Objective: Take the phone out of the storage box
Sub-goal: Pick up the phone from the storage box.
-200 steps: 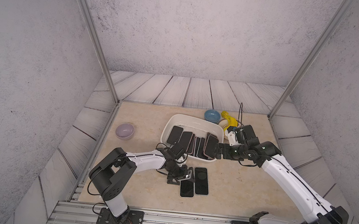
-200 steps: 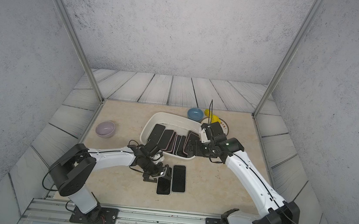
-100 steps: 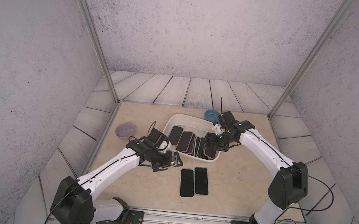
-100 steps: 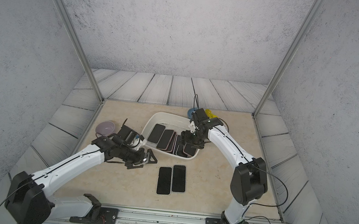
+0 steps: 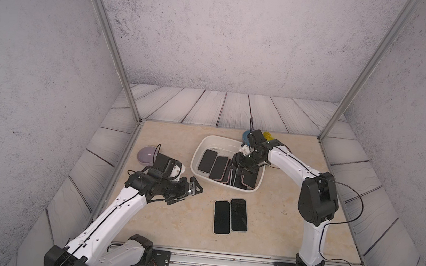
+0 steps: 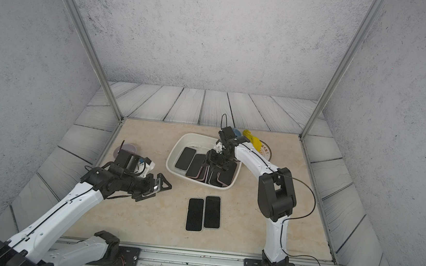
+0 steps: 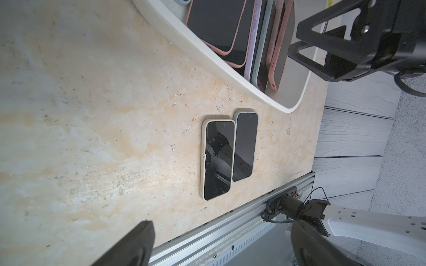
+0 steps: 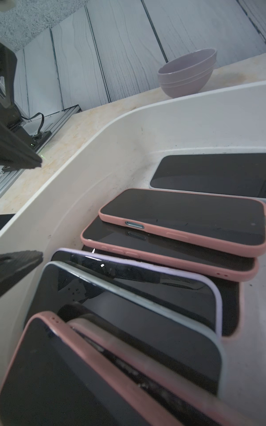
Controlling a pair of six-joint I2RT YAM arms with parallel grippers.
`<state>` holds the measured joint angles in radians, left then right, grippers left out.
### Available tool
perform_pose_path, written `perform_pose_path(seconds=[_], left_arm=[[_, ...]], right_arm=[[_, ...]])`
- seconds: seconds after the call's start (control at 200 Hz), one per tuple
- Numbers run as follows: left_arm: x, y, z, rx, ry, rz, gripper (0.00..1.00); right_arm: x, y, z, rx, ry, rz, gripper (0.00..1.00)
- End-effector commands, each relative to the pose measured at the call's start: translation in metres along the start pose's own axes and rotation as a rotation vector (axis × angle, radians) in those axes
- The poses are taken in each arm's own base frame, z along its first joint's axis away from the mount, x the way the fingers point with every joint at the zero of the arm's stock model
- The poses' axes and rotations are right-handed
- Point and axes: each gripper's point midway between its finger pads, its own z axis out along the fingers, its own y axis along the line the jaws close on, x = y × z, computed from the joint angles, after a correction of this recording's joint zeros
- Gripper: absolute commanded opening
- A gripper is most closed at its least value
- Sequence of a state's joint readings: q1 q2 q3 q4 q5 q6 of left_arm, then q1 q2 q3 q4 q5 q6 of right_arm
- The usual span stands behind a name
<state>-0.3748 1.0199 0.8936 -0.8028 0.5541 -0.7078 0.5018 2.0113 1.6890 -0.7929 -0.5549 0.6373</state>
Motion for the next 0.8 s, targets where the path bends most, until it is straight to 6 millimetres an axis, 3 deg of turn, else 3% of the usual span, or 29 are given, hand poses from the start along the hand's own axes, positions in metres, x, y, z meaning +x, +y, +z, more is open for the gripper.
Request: perform_pose_path(seconds=[0.0,0.796], left_arm=[[0.0,0.002,0.0,0.002,0.003,-0.008,0.99],[0.015,0.012,-0.009,-0.025,0.004,-0.017,0.99]], right_arm=[[0.0,0.013,0.011,-0.048,0.018,0.014,0.62],[-0.022,-0.022,0.074,0.133,0.02,0.086,0.59]])
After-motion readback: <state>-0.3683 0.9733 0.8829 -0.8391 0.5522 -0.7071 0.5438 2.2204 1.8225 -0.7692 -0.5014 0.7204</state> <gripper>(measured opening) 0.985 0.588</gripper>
